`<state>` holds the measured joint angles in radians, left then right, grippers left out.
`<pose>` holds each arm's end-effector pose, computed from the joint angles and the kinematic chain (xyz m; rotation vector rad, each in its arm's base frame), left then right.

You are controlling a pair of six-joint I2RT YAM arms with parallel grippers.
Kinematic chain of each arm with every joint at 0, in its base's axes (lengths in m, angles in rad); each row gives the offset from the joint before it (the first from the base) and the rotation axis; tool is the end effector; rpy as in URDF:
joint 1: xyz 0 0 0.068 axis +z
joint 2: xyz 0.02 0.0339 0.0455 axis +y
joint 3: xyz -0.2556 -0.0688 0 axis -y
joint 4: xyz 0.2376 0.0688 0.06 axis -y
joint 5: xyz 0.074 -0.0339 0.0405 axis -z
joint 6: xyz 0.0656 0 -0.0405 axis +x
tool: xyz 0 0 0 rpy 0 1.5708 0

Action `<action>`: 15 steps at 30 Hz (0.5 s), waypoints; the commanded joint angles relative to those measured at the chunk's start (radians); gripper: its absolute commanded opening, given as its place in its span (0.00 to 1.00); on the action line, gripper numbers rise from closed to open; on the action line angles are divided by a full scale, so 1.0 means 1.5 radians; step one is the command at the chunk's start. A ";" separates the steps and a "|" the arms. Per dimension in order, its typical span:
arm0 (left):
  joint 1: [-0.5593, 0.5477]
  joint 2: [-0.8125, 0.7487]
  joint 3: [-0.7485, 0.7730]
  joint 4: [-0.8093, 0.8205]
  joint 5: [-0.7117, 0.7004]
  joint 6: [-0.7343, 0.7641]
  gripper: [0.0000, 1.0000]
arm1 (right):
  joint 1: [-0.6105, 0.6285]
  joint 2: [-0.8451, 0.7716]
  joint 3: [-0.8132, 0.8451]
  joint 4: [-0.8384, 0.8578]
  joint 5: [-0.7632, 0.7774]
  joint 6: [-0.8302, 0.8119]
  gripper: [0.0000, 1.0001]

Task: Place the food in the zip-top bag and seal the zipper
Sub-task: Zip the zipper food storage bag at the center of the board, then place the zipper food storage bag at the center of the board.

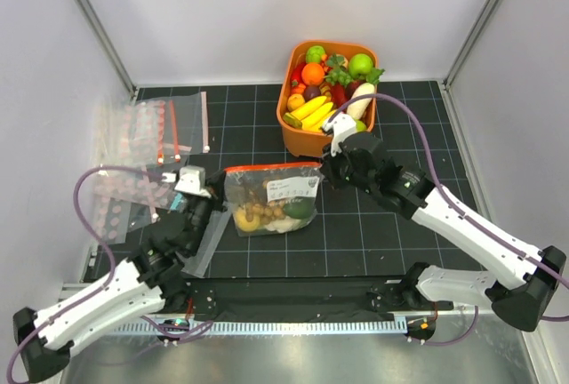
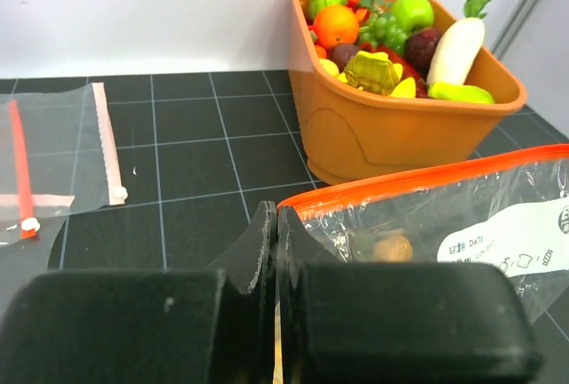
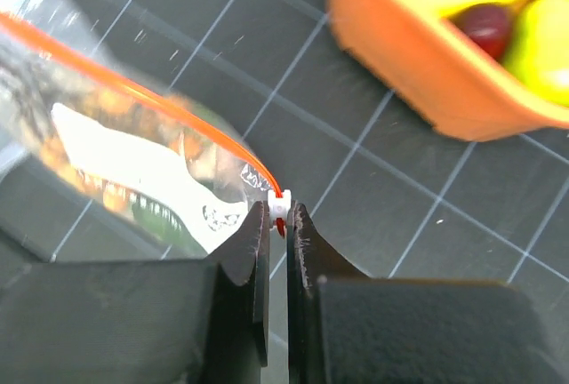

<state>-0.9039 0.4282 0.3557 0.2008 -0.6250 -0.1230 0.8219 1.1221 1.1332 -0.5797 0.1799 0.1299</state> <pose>0.1260 -0.0980 0.2785 0.0566 1.4774 -0.3847 0.1875 0.1845 0.3318 -0.6289 2.0575 0.3669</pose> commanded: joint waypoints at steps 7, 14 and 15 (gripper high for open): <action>0.081 0.308 0.183 0.097 0.005 -0.069 0.19 | -0.100 0.021 -0.048 0.179 0.091 0.064 0.64; 0.116 0.320 0.241 -0.039 0.116 -0.157 0.91 | -0.101 -0.003 -0.060 0.200 0.171 0.127 0.76; 0.115 0.298 0.234 -0.046 0.116 -0.164 0.97 | -0.101 -0.021 -0.070 0.221 0.196 0.137 0.78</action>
<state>-0.7319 0.9718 0.7006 0.1616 -0.5083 -0.2897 0.6704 1.1744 1.0473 -0.3656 0.3595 0.2607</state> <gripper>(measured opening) 0.924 0.764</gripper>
